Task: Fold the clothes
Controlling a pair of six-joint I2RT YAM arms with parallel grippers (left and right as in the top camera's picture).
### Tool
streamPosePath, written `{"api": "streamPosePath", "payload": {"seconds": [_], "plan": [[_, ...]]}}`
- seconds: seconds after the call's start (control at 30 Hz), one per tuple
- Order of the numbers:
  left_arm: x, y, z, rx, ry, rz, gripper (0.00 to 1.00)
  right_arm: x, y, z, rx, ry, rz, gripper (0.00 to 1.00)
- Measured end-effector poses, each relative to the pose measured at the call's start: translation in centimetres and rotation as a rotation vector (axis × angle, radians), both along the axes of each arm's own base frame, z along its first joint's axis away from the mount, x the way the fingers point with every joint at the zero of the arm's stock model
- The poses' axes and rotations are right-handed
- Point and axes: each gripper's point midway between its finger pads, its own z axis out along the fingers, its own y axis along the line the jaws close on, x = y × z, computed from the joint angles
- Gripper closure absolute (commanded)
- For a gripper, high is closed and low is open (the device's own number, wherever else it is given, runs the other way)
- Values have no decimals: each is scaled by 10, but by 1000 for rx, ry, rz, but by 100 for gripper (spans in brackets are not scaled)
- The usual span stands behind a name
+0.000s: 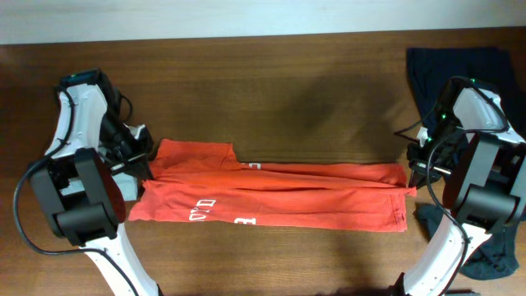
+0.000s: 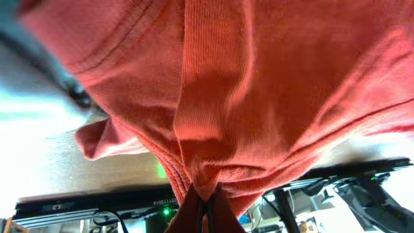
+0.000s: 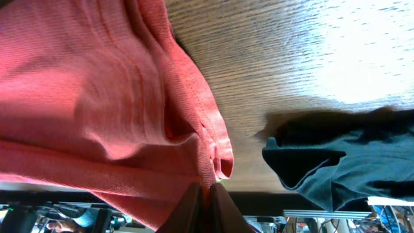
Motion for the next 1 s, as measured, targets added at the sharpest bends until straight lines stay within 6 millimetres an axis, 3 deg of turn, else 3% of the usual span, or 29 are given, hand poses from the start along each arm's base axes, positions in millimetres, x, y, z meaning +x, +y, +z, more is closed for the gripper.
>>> {"api": "streamPosePath", "payload": {"seconds": [0.2, 0.3, 0.4, 0.53, 0.87, 1.0], "plan": [[-16, -6, -19, 16, 53, -37, 100, -6, 2, -8, 5, 15, 0, 87], [-23, 4, -22, 93, 89, -37, 97, -12, 4, -12, 8, 32, 2, 80], [-28, 12, -25, 150, 114, -36, 82, -13, 3, -14, 3, 35, 7, 70], [-34, 17, -27, 188, 141, -34, 66, -13, 1, -14, -5, 36, 7, 67], [-32, 17, -28, 187, 132, -25, 68, -13, 1, -14, -6, 33, 6, 66], [-12, 9, -27, 138, 46, -27, 66, -11, 1, -16, -9, 23, 6, 65]]}}
